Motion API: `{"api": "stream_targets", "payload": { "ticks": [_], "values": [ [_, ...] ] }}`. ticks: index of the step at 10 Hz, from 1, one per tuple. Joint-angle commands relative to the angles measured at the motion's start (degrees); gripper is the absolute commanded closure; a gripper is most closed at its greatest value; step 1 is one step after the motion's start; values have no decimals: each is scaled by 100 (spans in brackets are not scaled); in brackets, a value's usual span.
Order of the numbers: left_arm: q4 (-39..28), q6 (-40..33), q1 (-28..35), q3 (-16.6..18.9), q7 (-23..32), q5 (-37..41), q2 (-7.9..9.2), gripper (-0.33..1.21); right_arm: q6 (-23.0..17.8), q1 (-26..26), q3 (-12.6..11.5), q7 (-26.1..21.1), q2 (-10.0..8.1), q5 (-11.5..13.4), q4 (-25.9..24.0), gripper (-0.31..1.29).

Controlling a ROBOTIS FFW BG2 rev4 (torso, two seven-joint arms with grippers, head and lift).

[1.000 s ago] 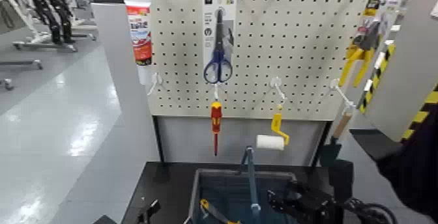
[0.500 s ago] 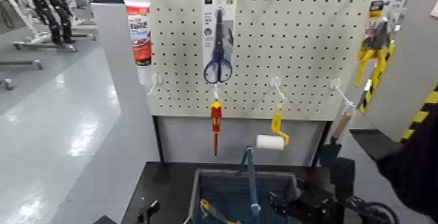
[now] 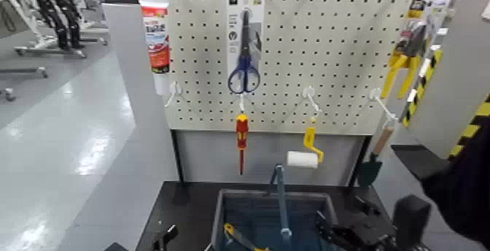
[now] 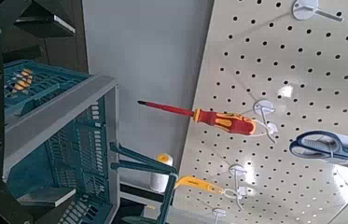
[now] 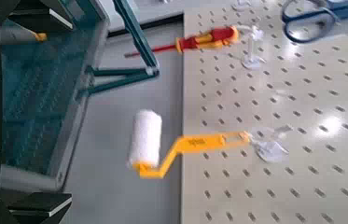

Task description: Put the black wrench into the crate.

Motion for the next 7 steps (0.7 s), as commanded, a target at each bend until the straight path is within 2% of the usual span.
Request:
{"api": "stream_targets", "payload": {
  "ticks": [1, 2, 3, 5, 7],
  "values": [
    [-8, -11, 12, 11, 0, 0, 0, 10, -1769, 951, 221, -1196, -60, -172, -10, 2],
    [-17, -11, 39, 29, 0, 0, 0, 10, -1945, 1258, 309, -1556, -131, -172, -45, 2],
    [-17, -11, 39, 37, 0, 0, -9, 10, -2068, 1416, 344, -1635, -139, -180, -45, 2],
    [-26, -11, 56, 55, 0, 0, 0, 10, -2050, 1645, 555, -1837, -148, -180, -106, 2],
    [-35, 16, 74, 81, 0, -17, -26, 10, -2199, 1891, 616, -2083, -175, -172, -212, 2]
  ]
}}
